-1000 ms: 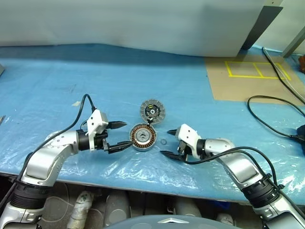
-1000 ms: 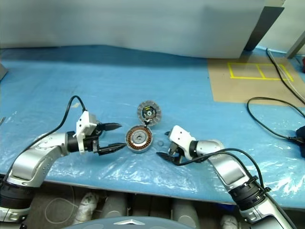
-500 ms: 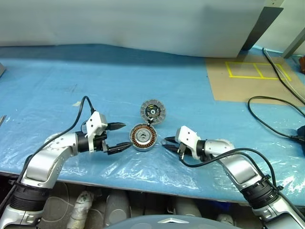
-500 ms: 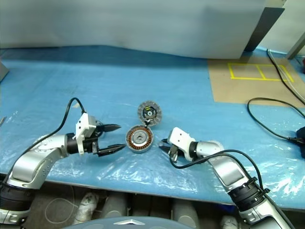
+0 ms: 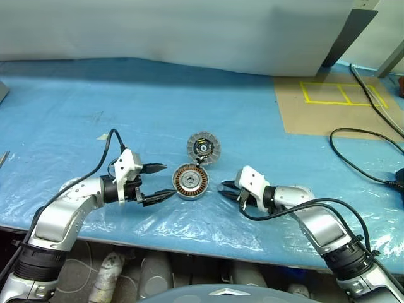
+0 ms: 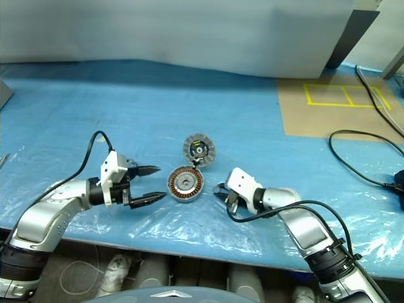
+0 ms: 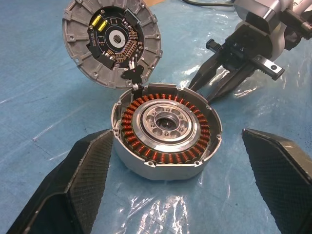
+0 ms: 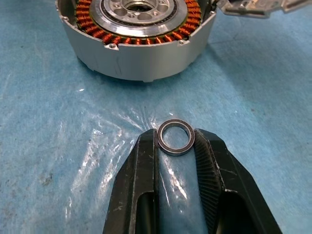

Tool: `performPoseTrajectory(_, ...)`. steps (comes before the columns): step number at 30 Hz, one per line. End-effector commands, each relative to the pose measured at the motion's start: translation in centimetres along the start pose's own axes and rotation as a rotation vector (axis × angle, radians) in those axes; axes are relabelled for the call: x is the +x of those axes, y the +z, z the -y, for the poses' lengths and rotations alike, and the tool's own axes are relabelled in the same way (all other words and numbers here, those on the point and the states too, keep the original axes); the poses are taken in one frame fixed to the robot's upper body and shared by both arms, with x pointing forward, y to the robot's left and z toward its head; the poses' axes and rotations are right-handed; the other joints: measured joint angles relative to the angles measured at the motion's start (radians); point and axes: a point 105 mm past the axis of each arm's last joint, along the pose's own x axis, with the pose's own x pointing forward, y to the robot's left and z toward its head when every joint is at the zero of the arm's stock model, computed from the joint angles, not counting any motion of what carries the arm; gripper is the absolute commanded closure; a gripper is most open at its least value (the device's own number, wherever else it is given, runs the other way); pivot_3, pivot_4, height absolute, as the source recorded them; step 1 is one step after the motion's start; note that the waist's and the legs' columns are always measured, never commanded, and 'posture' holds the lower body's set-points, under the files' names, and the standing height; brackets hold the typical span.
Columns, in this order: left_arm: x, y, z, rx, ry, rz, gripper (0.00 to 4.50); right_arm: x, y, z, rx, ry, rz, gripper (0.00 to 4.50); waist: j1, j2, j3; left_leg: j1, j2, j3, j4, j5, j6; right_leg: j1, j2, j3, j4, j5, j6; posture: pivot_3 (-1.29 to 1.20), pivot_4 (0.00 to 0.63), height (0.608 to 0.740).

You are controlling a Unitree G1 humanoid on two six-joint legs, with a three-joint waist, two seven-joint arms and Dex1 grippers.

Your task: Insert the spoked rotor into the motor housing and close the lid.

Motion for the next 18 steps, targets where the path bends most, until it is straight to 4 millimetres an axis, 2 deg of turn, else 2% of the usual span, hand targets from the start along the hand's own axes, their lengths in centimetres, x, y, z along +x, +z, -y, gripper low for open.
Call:
performPoseTrajectory(1,0.0,1.0,0.1,0.037,-0.002,0.033,0.09,-1.0,1.8,0.8,0.005,-0.021,0.043,3.87,0.0,0.0,0.0,0.0,0.0,0.0,0.0,0.0,0.0,0.0,0.0,0.0,0.0,0.0,0.0,0.0,0.15,0.74)
performPoseTrajectory(11,0.0,1.2,0.3,0.057,-0.003,0.029,0.09,-1.5,8.1,0.6,-0.047,0.134,0.163,3.87,-0.005,0.0,0.0,0.0,0.0,0.0,-0.001,0.0,0.0,-0.001,0.0,0.0,0.0,0.0,0.0,0.0,0.15,0.74)
performPoseTrajectory(14,-0.3,1.2,0.6,0.073,-0.019,0.024,0.09,-1.3,9.3,0.7,-0.06,0.178,0.183,3.87,-0.004,0.0,0.0,0.0,0.0,0.0,-0.001,0.0,0.0,-0.001,0.0,0.0,0.0,0.0,0.0,0.0,0.15,0.74)
performPoseTrajectory(18,-0.6,1.4,1.3,0.089,-0.06,0.014,0.09,-0.5,9.7,0.6,-0.089,0.24,0.178,3.87,-0.005,0.0,0.0,-0.001,0.0,0.0,-0.001,0.0,0.0,-0.002,0.0,0.0,0.0,0.0,0.0,0.0,0.15,0.74)
